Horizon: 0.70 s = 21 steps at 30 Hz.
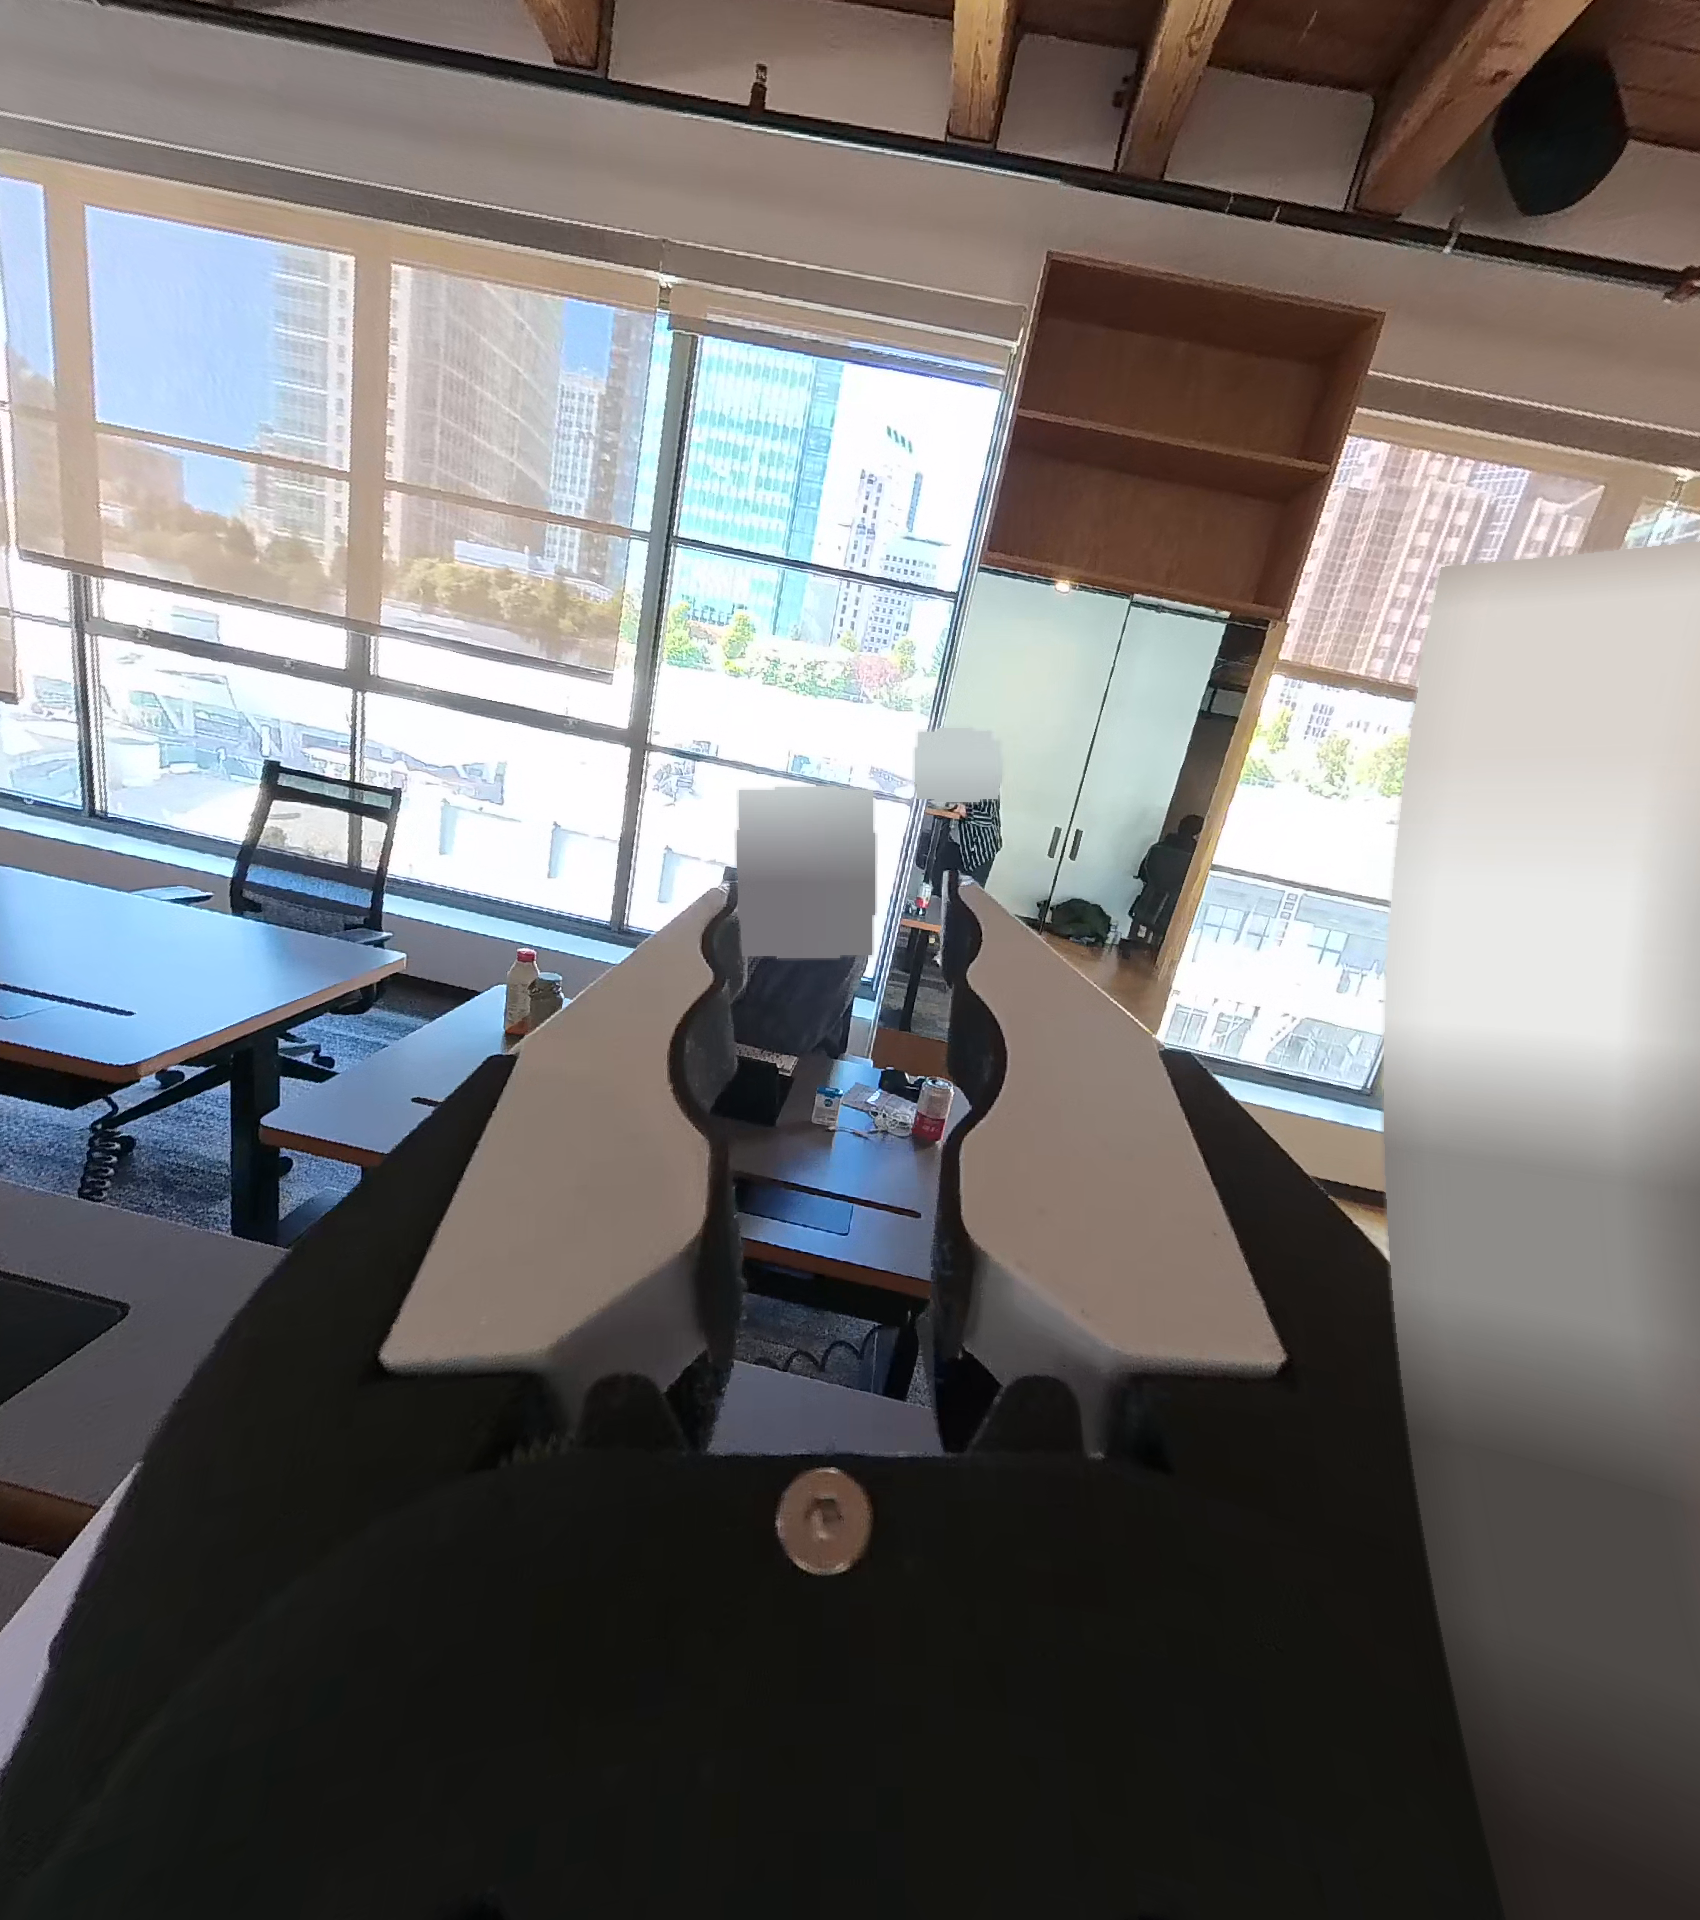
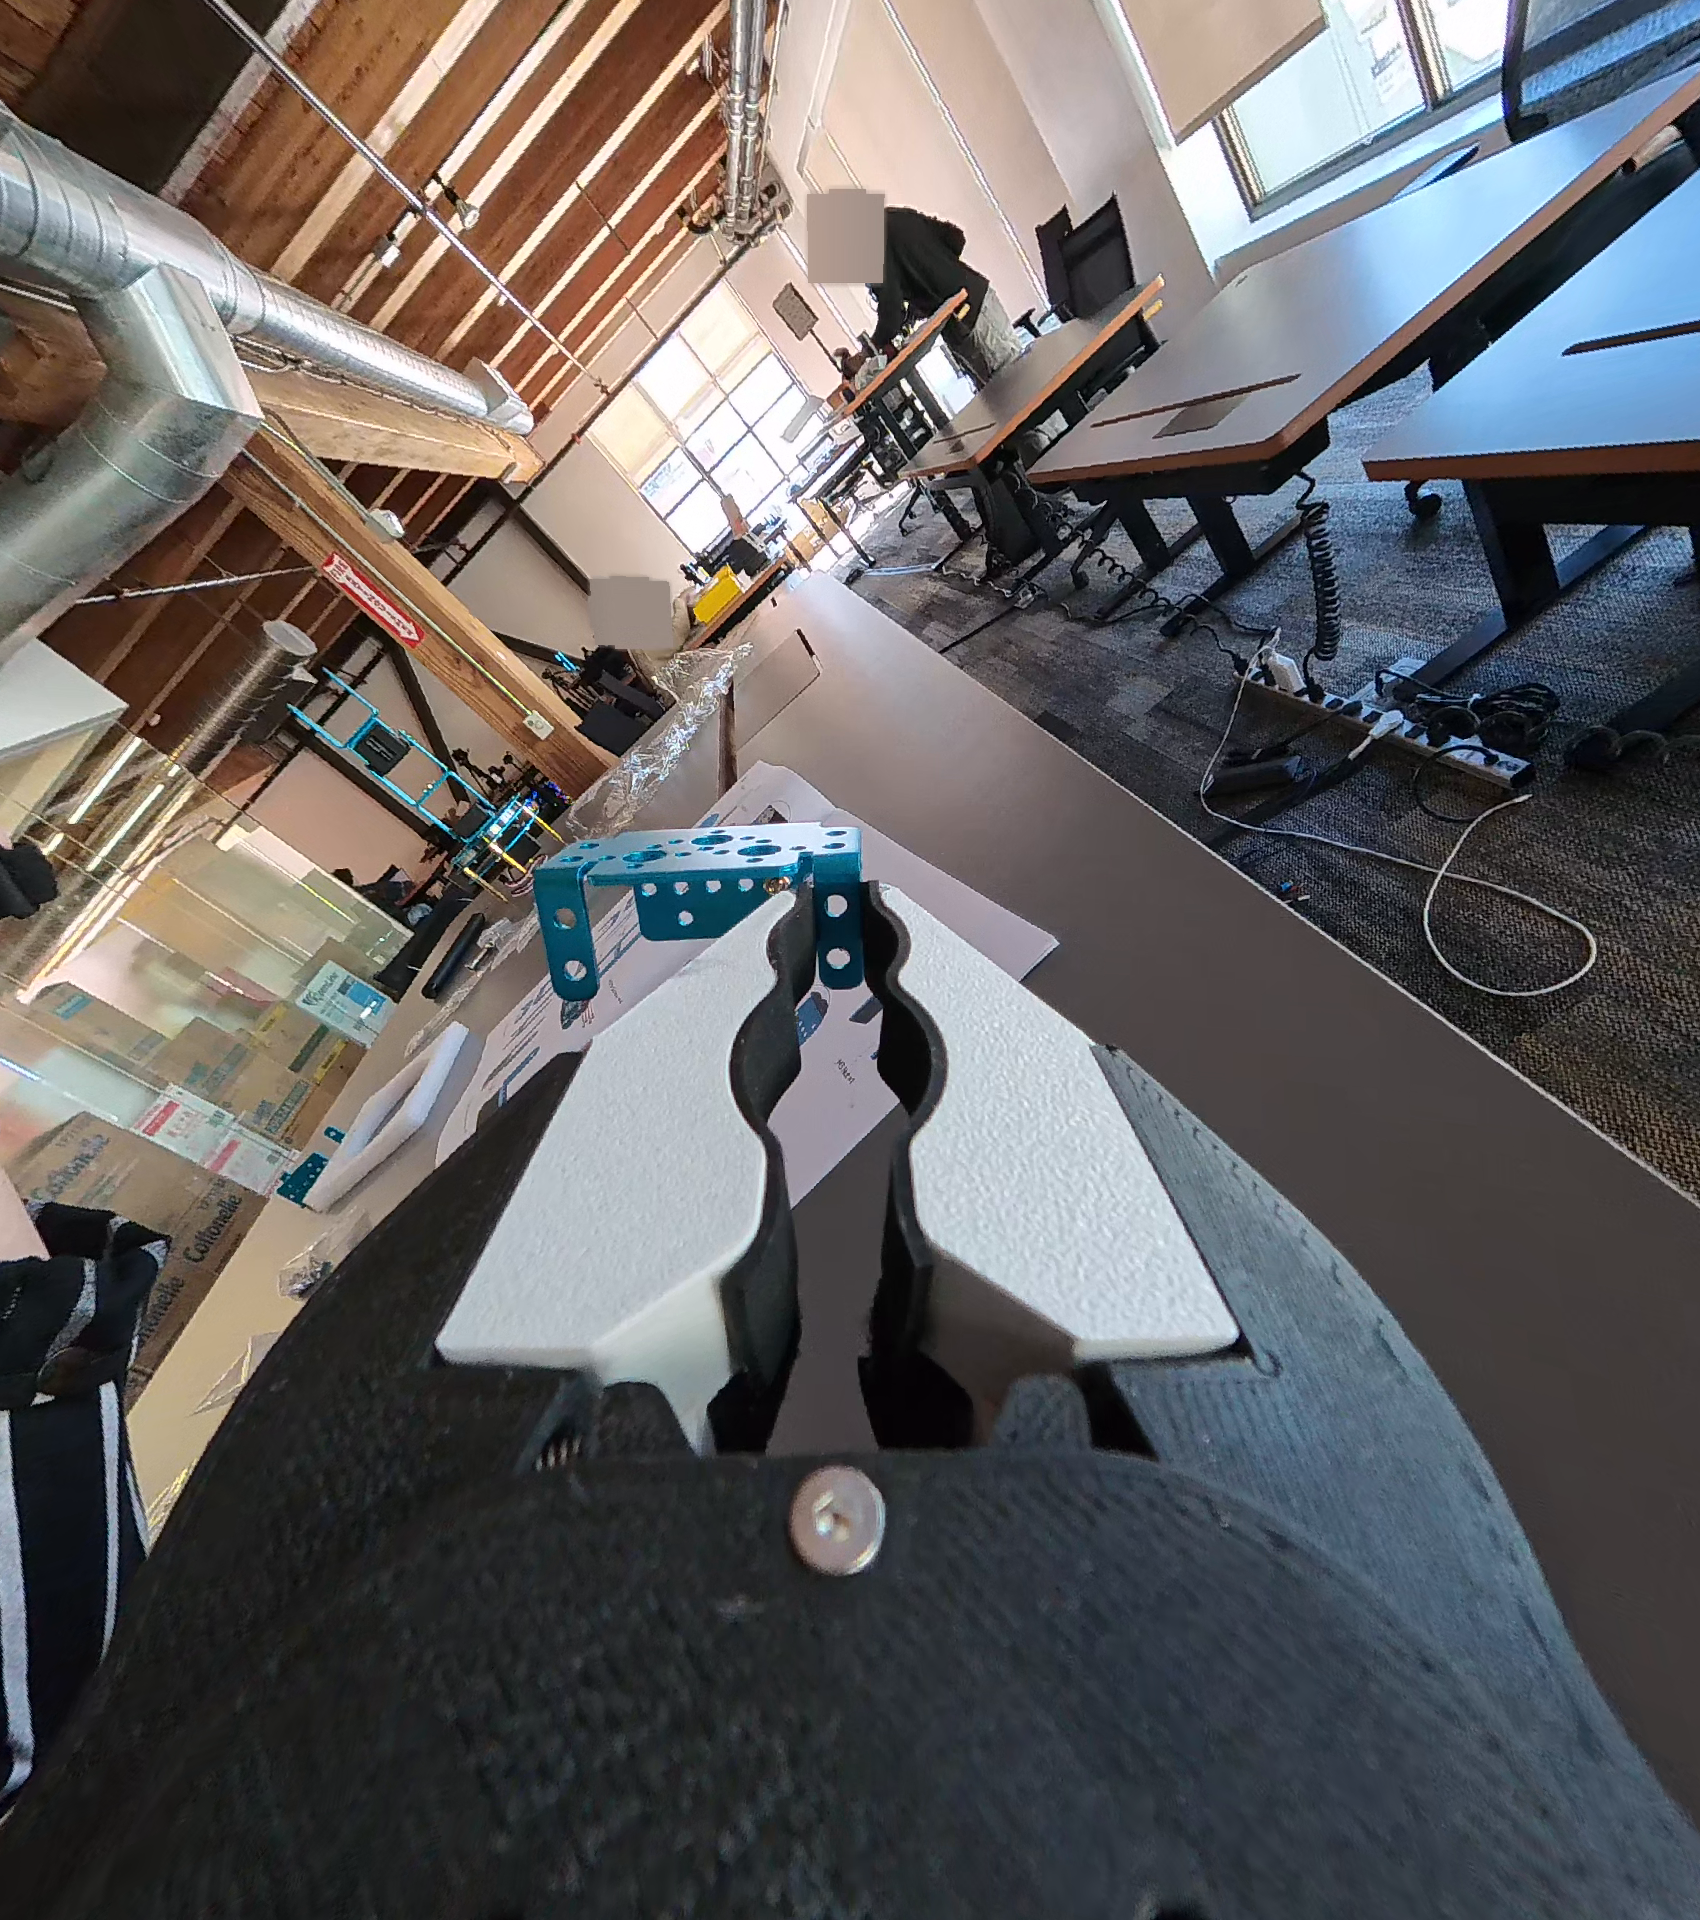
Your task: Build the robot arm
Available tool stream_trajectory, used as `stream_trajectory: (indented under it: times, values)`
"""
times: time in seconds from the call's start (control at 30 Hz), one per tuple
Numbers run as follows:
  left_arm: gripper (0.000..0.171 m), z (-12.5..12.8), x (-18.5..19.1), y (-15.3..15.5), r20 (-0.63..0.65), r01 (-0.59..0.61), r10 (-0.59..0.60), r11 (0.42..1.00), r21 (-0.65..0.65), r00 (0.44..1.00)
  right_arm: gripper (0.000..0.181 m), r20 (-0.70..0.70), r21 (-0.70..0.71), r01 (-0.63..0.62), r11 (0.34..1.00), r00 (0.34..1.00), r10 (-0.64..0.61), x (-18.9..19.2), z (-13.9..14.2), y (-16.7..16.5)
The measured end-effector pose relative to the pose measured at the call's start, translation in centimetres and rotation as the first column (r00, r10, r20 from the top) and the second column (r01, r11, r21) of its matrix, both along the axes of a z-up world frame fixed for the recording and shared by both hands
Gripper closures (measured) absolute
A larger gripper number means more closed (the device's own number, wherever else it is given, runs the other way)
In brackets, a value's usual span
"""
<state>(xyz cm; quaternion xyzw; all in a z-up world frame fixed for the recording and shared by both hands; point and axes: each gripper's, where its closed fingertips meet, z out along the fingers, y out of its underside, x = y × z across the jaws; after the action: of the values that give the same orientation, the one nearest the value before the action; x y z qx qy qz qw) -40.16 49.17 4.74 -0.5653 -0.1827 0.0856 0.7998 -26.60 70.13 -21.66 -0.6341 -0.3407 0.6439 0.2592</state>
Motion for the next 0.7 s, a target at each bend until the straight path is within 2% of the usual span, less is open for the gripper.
stream_trajectory:
  times: [0.7]
  values:
    - [0.135, -0.2, 0.1, 0.28, 0.001, 0.005, -0.005, 1.0, -0.013, 1.0, 0.174, -0.005, -0.001, 0.002, 1.0, 1.0, -0.002, 0.0, 0.08, 0.0]
